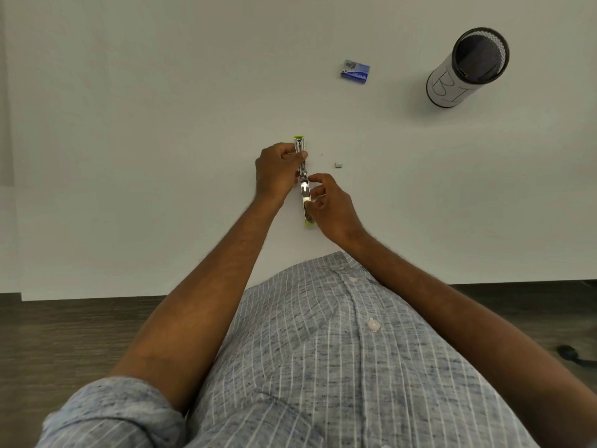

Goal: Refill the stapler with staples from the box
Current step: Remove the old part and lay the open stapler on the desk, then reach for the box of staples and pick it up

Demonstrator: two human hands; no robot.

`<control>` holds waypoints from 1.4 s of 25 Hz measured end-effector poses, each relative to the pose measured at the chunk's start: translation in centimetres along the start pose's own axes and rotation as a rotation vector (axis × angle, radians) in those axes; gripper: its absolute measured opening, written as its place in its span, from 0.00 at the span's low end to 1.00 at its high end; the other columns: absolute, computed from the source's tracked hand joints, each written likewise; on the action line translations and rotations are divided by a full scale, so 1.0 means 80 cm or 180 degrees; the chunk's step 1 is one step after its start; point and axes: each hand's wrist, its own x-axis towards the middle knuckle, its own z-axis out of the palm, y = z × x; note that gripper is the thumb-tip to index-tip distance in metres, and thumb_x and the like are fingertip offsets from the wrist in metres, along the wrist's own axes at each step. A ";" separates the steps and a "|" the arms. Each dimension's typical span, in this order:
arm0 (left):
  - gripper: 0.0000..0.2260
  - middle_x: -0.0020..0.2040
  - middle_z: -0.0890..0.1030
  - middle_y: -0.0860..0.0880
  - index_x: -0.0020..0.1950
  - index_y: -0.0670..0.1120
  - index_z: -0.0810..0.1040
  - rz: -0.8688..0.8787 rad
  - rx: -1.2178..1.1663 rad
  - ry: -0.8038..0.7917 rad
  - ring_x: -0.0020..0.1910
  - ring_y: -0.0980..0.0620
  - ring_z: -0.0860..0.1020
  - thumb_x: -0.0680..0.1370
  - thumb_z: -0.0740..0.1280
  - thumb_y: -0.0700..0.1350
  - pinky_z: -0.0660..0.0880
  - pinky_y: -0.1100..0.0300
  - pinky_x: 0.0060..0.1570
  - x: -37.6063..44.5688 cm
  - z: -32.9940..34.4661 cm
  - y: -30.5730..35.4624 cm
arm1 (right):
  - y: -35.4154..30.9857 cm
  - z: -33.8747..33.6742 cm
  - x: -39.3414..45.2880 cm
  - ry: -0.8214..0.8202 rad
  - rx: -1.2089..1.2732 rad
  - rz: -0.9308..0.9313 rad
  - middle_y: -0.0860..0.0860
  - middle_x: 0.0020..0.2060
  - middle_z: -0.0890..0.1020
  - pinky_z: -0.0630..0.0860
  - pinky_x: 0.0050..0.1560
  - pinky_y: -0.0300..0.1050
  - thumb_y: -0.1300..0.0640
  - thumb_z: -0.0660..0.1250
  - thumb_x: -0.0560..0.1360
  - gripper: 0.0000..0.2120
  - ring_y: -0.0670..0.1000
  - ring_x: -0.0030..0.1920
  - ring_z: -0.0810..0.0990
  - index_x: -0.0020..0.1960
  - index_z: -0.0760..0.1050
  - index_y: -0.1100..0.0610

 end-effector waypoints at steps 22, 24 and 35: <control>0.23 0.81 0.62 0.44 0.78 0.46 0.66 0.1444 0.2711 0.0519 0.79 0.41 0.60 0.84 0.57 0.52 0.59 0.46 0.76 0.018 -0.028 -0.039 | 0.026 -0.063 0.043 0.1118 -0.0383 -0.0392 0.49 0.52 0.75 0.76 0.46 0.33 0.60 0.70 0.76 0.13 0.45 0.44 0.76 0.60 0.76 0.55; 0.24 0.82 0.59 0.43 0.80 0.46 0.62 0.1510 0.2886 0.0553 0.80 0.41 0.58 0.85 0.54 0.53 0.56 0.45 0.78 0.018 -0.023 -0.050 | 0.033 -0.072 0.049 0.0904 -0.0673 -0.0545 0.50 0.52 0.75 0.73 0.46 0.29 0.59 0.72 0.75 0.14 0.46 0.43 0.75 0.60 0.76 0.56; 0.24 0.81 0.62 0.43 0.79 0.46 0.65 0.1534 0.2906 0.0755 0.79 0.41 0.61 0.83 0.54 0.52 0.59 0.44 0.77 0.021 -0.018 -0.056 | 0.031 -0.066 0.062 0.0969 -0.0491 -0.0397 0.50 0.49 0.81 0.73 0.46 0.30 0.56 0.72 0.76 0.05 0.45 0.42 0.77 0.52 0.81 0.54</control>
